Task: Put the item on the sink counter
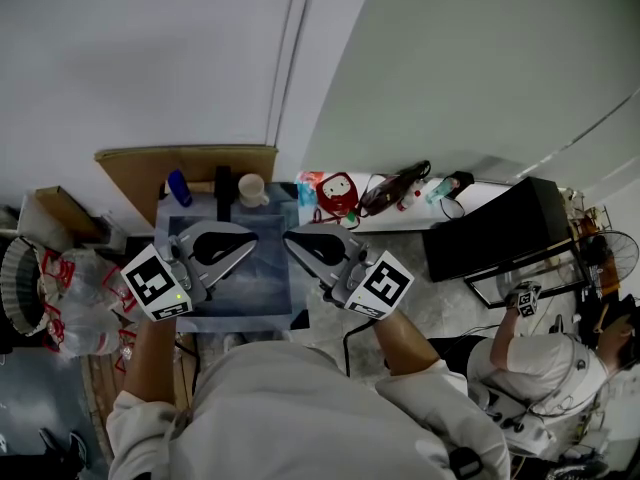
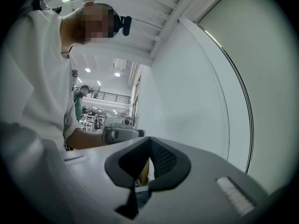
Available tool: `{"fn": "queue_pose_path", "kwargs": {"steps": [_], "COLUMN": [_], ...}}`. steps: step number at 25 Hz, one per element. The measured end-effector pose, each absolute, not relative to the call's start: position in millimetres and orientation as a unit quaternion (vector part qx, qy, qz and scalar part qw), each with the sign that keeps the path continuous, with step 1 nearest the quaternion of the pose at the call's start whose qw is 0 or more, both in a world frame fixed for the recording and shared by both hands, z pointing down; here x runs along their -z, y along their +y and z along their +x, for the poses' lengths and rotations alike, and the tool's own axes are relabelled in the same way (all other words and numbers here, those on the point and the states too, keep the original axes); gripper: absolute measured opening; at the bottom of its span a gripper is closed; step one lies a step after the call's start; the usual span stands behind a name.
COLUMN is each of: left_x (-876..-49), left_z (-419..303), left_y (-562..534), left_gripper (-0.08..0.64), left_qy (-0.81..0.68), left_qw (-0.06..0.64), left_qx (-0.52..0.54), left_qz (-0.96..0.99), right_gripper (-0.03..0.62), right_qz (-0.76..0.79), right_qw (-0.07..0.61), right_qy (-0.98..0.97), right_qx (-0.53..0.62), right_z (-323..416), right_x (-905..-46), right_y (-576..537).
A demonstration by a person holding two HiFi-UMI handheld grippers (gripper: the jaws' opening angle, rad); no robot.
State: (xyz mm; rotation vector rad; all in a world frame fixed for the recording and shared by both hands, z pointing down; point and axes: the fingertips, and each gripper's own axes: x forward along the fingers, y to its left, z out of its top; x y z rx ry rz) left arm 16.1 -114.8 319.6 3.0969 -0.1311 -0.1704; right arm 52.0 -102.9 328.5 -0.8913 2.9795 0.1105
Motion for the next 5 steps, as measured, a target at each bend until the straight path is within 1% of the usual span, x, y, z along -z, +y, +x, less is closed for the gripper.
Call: {"fn": "queue_pose_path", "kwargs": {"steps": [5], "left_x": [-318.4], "left_z": [16.0], "left_y": [-112.0], "left_gripper": [0.006], "left_qy": [-0.044], "left_qw": [0.018], "left_qx": [0.056], "left_qz": [0.997], "right_gripper": [0.003], "right_qz": [-0.285], "right_qw": [0.013], "right_qy": [0.958], "right_qx": [-0.038], "right_z": [51.3], "right_x": [-328.9], "right_y": [-100.1]}}
